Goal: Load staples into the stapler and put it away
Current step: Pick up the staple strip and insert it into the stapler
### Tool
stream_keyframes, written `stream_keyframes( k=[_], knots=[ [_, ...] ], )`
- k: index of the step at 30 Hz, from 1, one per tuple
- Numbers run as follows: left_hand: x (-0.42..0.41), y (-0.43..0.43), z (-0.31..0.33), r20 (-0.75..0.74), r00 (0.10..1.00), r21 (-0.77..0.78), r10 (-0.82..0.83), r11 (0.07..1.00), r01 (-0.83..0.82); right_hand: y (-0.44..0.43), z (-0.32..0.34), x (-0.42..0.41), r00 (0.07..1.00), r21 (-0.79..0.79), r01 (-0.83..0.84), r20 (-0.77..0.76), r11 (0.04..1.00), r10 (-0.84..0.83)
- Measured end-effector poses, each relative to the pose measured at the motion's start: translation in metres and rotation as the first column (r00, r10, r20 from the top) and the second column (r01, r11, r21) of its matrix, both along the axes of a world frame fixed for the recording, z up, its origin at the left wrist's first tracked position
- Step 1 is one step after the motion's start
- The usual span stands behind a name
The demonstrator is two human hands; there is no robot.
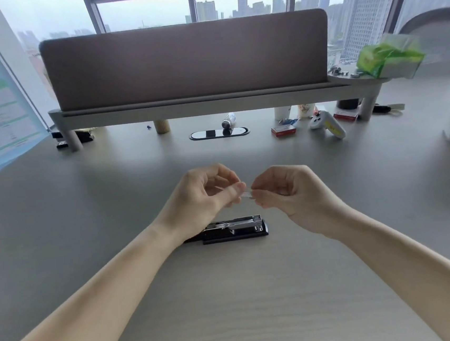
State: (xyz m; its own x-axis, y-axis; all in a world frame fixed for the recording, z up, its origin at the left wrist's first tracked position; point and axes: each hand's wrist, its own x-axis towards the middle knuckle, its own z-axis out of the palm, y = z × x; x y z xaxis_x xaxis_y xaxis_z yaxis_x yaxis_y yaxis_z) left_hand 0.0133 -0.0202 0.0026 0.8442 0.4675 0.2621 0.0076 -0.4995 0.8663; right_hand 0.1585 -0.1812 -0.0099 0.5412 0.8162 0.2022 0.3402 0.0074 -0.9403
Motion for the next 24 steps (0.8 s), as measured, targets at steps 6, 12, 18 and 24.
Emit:
stream_keyframes(
  k=[6, 12, 18, 24],
  knots=[
    [-0.007, -0.001, -0.01, -0.016, 0.998, 0.031, -0.053, 0.998, 0.053, -0.002, -0.017, -0.005, 0.984, 0.061, 0.032, 0.175, 0.998, -0.042],
    [-0.014, 0.008, -0.026, -0.102, 0.995, 0.265, -0.009, 0.963, 0.036, -0.018, -0.044, -0.004, 0.884, -0.031, 0.083, 0.464, 0.996, -0.059],
    [-0.015, 0.0, -0.03, -0.099, 0.994, 0.354, -0.05, 0.932, 0.082, -0.017, -0.051, -0.006, 0.849, -0.028, 0.013, 0.529, 1.0, 0.004],
    [-0.014, -0.002, -0.033, -0.083, 0.995, 0.391, -0.046, 0.917, 0.075, -0.016, -0.054, -0.002, 0.84, -0.007, 0.007, 0.543, 1.0, -0.002]
  ],
)
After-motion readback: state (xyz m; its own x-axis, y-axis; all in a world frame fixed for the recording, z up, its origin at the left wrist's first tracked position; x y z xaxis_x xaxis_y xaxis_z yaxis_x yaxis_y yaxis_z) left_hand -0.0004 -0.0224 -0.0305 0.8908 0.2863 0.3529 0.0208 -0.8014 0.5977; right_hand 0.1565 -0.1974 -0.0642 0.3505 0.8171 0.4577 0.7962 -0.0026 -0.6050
